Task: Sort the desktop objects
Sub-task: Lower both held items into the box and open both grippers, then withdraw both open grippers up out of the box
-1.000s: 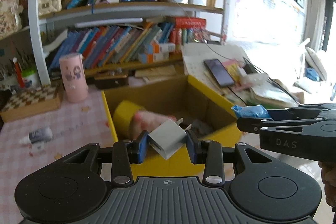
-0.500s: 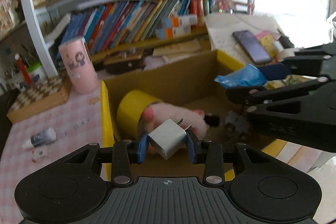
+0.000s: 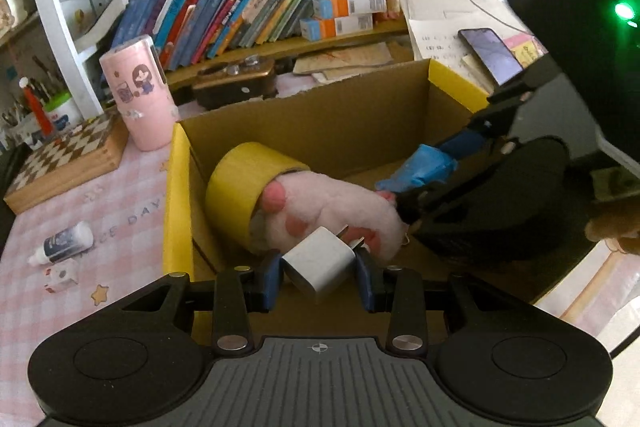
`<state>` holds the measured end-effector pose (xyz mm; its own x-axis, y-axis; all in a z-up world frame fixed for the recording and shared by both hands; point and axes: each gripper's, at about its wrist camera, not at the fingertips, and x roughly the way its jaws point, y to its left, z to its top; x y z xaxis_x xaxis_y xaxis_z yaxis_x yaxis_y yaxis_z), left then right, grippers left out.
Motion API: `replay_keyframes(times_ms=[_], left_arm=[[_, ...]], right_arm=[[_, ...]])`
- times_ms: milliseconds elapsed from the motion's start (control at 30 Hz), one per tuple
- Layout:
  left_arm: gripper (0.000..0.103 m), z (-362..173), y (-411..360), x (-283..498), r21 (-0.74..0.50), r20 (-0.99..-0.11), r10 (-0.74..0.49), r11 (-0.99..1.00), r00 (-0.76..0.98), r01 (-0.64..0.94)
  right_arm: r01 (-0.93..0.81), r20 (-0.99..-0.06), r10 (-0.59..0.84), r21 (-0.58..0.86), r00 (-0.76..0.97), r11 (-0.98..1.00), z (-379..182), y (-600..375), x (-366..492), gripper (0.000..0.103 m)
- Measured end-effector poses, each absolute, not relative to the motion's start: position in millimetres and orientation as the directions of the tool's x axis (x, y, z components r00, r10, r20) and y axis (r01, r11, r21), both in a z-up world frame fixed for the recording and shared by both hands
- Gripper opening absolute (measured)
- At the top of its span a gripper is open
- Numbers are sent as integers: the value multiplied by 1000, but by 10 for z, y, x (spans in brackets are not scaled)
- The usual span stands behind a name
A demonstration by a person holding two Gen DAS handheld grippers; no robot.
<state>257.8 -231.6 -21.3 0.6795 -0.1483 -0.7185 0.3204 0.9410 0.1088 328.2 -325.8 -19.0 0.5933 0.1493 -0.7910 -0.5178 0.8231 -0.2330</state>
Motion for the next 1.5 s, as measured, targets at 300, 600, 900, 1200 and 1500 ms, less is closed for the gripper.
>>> replay_keyframes(times_ms=[300,600,900,1200,1500], left_arm=[[57,-121,-2358,2478,188,-662,-128,926,739,329],[90,230,-2187,2105,160,-531,-107,962,841,223],[94,408,-1807,1767,97,-465,-47,990,884,103],[94,295,-1539,1501,104,-485,-28,991,874,89],[94,141,-1195,1282,97,-534,-16,992,845,80]], right_arm=[[-542,-801,163,-225,576,810,-179,-3262,3330,45],[-405,-661,207,-160,721,900,253,-3546,2979,57],[-258,-569,184,-51,801,965,494,-3716,2399,59],[-117,-596,106,20,796,993,294,-3673,1876,59],[-44,-668,75,63,740,997,12,-3318,1415,59]])
